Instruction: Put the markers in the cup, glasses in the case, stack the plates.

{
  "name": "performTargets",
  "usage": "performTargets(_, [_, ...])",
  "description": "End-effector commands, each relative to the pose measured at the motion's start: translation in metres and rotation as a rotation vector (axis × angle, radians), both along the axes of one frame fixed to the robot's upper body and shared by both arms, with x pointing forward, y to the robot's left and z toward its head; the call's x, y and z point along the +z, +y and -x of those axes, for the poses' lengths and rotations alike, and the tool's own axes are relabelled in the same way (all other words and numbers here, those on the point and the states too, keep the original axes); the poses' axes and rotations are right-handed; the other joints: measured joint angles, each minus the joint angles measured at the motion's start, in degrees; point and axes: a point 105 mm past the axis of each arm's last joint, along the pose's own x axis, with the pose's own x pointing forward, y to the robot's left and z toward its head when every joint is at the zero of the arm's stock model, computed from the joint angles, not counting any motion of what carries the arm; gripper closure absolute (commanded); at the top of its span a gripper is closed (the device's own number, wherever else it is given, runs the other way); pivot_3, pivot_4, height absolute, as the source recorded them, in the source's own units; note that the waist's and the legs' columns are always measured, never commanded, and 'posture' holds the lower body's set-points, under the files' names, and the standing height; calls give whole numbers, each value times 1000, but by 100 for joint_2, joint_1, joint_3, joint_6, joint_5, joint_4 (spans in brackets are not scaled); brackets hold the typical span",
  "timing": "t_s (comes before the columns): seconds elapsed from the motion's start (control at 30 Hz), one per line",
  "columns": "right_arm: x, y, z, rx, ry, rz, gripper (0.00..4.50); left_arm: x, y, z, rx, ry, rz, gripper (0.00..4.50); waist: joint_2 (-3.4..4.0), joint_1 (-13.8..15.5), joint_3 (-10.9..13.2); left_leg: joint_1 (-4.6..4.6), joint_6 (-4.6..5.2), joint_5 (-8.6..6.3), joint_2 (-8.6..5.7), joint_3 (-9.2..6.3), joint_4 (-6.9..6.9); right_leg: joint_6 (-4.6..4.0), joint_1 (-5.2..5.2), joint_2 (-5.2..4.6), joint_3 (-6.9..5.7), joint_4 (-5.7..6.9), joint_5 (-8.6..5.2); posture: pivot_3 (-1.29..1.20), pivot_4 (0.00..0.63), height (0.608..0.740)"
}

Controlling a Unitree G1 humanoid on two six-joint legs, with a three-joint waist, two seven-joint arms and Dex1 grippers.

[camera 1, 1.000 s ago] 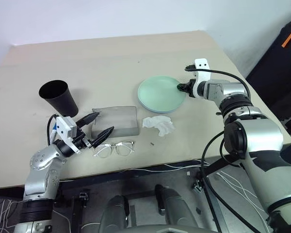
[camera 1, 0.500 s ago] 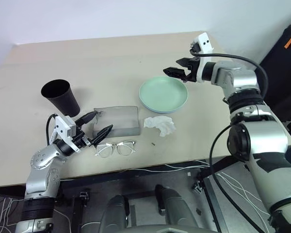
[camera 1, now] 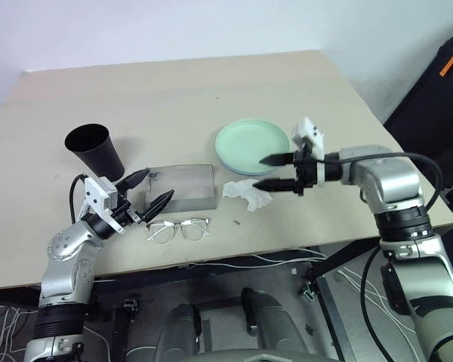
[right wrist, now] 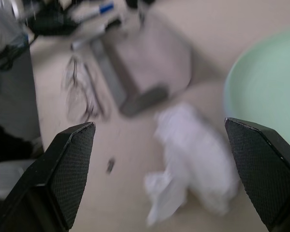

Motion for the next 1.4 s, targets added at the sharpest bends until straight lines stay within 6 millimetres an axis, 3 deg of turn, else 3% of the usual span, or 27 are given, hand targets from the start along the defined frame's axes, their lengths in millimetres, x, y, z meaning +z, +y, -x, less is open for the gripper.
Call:
performTargets(0.03, [4,11,3,36,-60,12,13,14,2,0,-3,-52,-22,0,0,-6,0,0,0,0,0,0,0,0,-1,0,0,0,0,0,150,733])
performTargets(0.47, [-41,16,-13,-29,-82,151,13,13,1,1,-8,-53,-52,0,-1,7,0,-9,0,0,-1,1,-1,0,-3,-2,0,-11,0,0,150,733])
performTargets(0.57, [-46,12,-19,-46,-117,195,600,12,2,2,-4,-54,-51,0,-1,6,0,-9,1,0,-1,1,-2,0,-4,-1,0,-11,0,0,150,733])
performTargets(0.7, [-44,10,-23,-43,-173,223,1945,10,5,3,4,-52,-53,0,-1,7,0,-8,1,0,-1,1,-1,0,-3,-1,0,-10,0,0,150,733])
performTargets(0.93, [-8,18,-14,34,-244,127,4460,8,7,4,14,-53,-41,0,0,8,0,-9,1,1,-1,1,-2,0,-4,-1,0,-10,0,0,150,733])
performTargets(1.03, [23,21,-9,60,-260,6,4460,7,8,5,18,-53,-39,0,0,6,0,-9,1,0,-1,1,-2,0,-4,-1,0,-10,0,0,150,733])
performTargets(1.13, [65,19,-25,-21,-288,-154,4460,6,9,5,22,-52,-39,0,0,-4,0,-8,1,0,-1,1,-1,0,-5,-1,0,-8,0,0,150,733])
performTargets(1.2, [75,14,-47,-136,-279,-184,4460,5,8,5,22,-52,-38,0,0,-4,0,-6,1,0,0,0,-2,0,-5,0,0,-7,1,0,150,733])
performTargets(1.27, [70,9,-71,-257,-226,-164,4460,5,8,5,22,-53,-38,0,-1,-8,-1,-3,0,0,1,0,-4,-2,-4,1,-1,-8,2,0,150,733])
performTargets(1.4, [41,-7,-113,-550,-130,-68,4460,7,5,4,20,-58,-36,0,-2,-10,-1,-9,1,0,1,0,-10,-7,-5,0,-1,-18,4,0,150,733])
